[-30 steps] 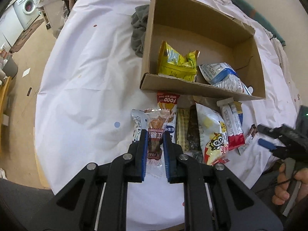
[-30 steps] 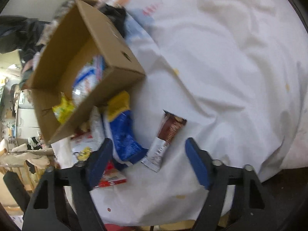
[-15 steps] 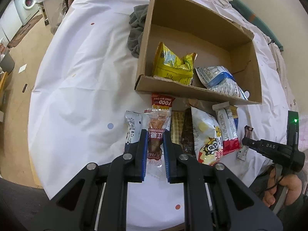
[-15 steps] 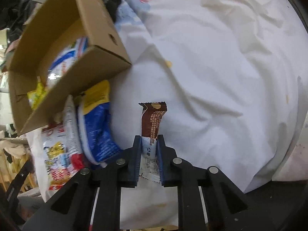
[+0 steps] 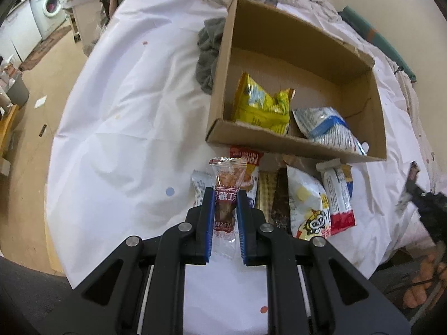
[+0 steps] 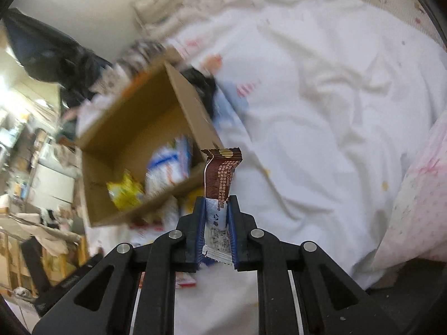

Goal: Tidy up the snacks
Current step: 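Grasp the brown-and-white snack stick with the right tool while the left tool lifts its snack, then lower both held snacks into the box and open both tools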

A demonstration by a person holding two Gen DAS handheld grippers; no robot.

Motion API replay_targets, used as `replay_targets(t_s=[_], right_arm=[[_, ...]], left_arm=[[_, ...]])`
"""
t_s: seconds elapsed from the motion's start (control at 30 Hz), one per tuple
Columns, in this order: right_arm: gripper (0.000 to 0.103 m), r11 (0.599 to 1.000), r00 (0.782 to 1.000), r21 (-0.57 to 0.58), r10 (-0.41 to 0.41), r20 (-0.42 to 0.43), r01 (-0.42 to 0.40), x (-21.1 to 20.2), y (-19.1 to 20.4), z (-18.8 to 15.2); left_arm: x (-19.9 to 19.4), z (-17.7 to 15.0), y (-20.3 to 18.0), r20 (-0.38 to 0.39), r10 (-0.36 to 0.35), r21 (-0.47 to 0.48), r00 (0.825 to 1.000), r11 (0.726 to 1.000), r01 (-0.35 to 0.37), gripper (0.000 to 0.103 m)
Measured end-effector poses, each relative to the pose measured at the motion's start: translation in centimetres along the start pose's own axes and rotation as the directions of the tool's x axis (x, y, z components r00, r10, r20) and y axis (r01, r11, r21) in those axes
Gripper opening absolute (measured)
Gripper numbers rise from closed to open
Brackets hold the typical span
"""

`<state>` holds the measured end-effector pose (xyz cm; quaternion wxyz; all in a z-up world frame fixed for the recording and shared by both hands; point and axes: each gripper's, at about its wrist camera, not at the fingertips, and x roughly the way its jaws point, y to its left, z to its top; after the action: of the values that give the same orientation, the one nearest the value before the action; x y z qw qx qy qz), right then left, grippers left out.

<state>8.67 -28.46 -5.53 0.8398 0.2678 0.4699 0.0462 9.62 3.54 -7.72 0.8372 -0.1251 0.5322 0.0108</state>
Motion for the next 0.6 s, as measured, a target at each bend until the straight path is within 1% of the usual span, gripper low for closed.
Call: replay_targets(t_s=[0.03,0.1,0.17,0.3,0.43,0.6], right_arm=[[0.016,1.000,0.999,-0.013,0.023,0.025,-0.022,-0.6,0.4,0.1],[0.016,0.998,0.997,-0.039,0.057,0.050,-0.055,-1.0,1.1,0.6],[0.016,0.994,0.995,-0.075,0.087,0.058,-0.082,-1.2,2.2,0.6],[0.016,0.982,0.990,-0.147,0.127,0.062,-0.117,-1.2,4.3,0.5],[0.016,0.969,0.987,-0.201,0.156,0.051,-0.143,-1.0,5.9,0.6],[0.016,0.960,0.984,-0.219,0.180,0.011,-0.173,0.1,6.8,1.4]], left_arm=[[-0.2,0.0,-0.1,0.015,0.002,0.003,1.000,1.000,-0.002,0.012],[-0.9,0.1,-0.2,0.059,-0.002,0.011,0.998,1.000,0.001,0.012],[-1.6,0.1,-0.4,0.093,-0.010,0.017,0.996,1.000,0.008,0.012],[-3.4,1.1,-1.0,0.173,-0.028,0.034,0.985,0.999,0.022,0.012],[-4.2,2.6,-1.5,0.195,-0.045,0.041,0.980,0.998,0.038,0.012],[-3.8,4.4,-2.2,0.174,-0.063,0.052,0.983,0.997,0.055,0.012]])
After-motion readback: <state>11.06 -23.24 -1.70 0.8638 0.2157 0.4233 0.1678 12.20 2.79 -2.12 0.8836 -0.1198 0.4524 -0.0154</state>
